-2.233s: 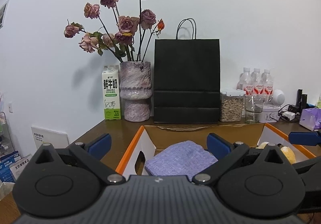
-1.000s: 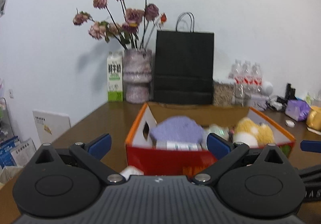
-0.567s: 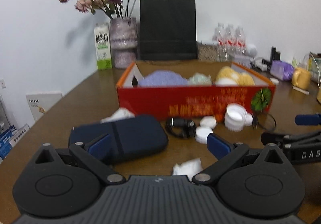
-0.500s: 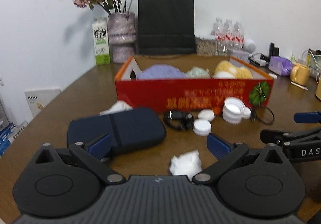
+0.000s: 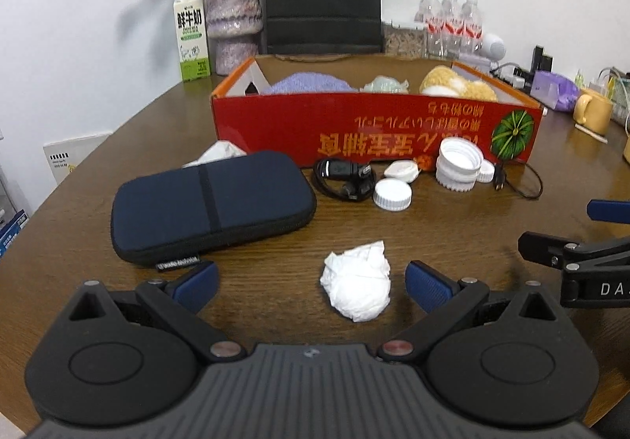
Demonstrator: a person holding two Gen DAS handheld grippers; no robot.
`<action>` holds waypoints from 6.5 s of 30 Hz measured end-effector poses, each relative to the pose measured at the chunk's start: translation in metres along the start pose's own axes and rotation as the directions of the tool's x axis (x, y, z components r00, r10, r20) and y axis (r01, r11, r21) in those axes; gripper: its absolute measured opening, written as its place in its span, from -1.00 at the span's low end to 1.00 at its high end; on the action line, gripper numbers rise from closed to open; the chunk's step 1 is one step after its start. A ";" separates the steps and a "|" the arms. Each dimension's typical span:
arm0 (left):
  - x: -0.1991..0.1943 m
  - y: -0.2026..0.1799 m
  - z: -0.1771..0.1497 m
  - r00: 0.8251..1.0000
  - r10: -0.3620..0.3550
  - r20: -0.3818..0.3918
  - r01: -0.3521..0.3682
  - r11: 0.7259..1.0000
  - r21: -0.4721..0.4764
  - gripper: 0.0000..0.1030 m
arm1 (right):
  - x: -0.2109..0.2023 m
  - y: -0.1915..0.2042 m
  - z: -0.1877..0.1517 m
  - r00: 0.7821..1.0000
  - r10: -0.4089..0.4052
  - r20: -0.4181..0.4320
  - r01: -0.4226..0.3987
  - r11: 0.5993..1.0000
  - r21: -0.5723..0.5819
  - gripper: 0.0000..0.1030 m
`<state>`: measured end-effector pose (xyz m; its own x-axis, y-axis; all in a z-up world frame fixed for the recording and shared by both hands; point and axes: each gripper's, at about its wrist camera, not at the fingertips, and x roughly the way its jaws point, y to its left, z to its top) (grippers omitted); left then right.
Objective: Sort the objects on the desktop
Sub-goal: 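Pull both tools back from the box toward the loose items on the table, then grasp the white crumpled tissue with the left tool, then carry the tissue into the box and open the left tool, then pull both tools back from the box toward the bottle caps and cable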
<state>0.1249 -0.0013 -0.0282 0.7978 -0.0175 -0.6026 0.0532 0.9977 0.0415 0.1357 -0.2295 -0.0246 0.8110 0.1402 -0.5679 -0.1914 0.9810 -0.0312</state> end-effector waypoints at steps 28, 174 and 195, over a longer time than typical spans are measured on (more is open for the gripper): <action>-0.007 -0.008 -0.003 0.996 -0.080 0.034 0.081 0.997 -0.004 -0.55 | 0.008 -0.006 0.000 0.999 0.002 -0.050 0.000 0.999 0.045 1.00; 0.070 -0.002 0.118 0.934 0.118 0.338 -0.119 0.993 -0.018 1.00 | 0.078 -0.007 0.122 0.963 0.052 0.266 -0.064 0.997 0.037 1.00; 0.050 -0.005 0.086 0.953 0.039 0.301 -0.064 0.995 0.074 1.00 | 0.052 -0.001 0.088 0.970 0.119 0.211 -0.112 0.993 -0.045 1.00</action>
<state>0.2163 -0.0127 0.0098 0.9429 0.0023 -0.3332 0.0465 0.9893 0.1382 0.2269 -0.2118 0.0178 0.8807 0.2809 -0.3814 -0.3055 0.9522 -0.0042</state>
